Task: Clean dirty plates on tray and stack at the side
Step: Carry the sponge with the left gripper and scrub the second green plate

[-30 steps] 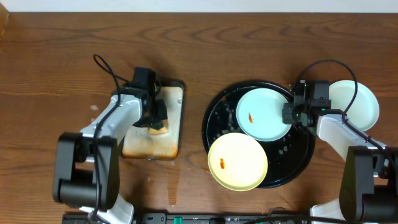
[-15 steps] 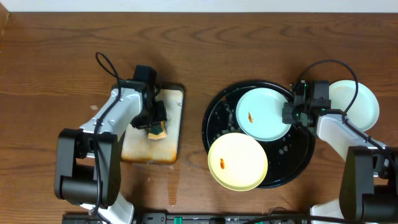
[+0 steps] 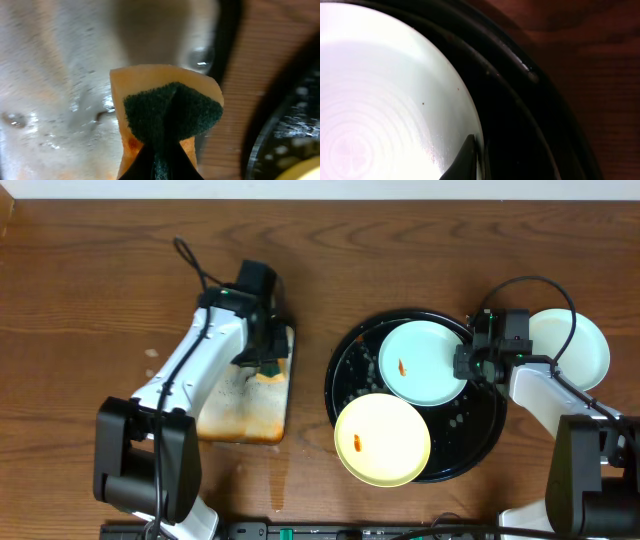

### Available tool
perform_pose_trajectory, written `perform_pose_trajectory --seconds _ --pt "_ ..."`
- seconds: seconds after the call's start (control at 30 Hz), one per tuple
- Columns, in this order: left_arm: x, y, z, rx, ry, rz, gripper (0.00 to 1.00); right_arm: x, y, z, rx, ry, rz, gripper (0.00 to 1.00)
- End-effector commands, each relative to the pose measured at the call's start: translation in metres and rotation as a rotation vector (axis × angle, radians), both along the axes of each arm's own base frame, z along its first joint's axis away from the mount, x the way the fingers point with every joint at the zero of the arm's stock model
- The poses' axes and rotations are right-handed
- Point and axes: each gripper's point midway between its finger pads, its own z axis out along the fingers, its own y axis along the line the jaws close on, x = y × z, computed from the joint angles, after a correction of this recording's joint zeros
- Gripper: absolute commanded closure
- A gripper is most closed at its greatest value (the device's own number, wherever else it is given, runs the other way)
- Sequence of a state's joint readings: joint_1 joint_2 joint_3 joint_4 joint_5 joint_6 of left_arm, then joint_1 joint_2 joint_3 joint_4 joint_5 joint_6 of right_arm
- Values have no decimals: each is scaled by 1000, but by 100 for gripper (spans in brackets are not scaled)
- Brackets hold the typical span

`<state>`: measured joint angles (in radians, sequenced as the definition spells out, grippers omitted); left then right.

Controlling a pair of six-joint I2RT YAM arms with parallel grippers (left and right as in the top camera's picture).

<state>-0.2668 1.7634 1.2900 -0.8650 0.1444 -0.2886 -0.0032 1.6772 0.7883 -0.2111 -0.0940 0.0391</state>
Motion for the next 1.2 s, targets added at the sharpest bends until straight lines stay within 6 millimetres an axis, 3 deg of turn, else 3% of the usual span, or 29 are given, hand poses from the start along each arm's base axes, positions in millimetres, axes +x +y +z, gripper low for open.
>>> perform_pose_trajectory --seconds 0.0,0.1,0.23,0.33,0.67,0.93,1.17 --pt "18 -28 31 -39 -96 -26 92 -14 7 -18 4 63 50 99" --pt "27 -54 44 -87 -150 -27 93 -15 10 -18 16 62 70 99" --pt "31 -112 59 -256 -208 -78 93 -15 11 -18 24 65 66 99" --pt "33 -144 63 -310 -254 -104 93 -17 12 -19 28 74 62 99" --pt "19 -240 37 -427 -269 -159 93 -22 17 -20 60 93 74 99" --pt "7 -272 4 -471 -205 -148 93 -22 18 -20 60 93 74 99" --pt "10 -278 -22 -458 -187 -143 92 -22 20 -19 79 94 65 99"
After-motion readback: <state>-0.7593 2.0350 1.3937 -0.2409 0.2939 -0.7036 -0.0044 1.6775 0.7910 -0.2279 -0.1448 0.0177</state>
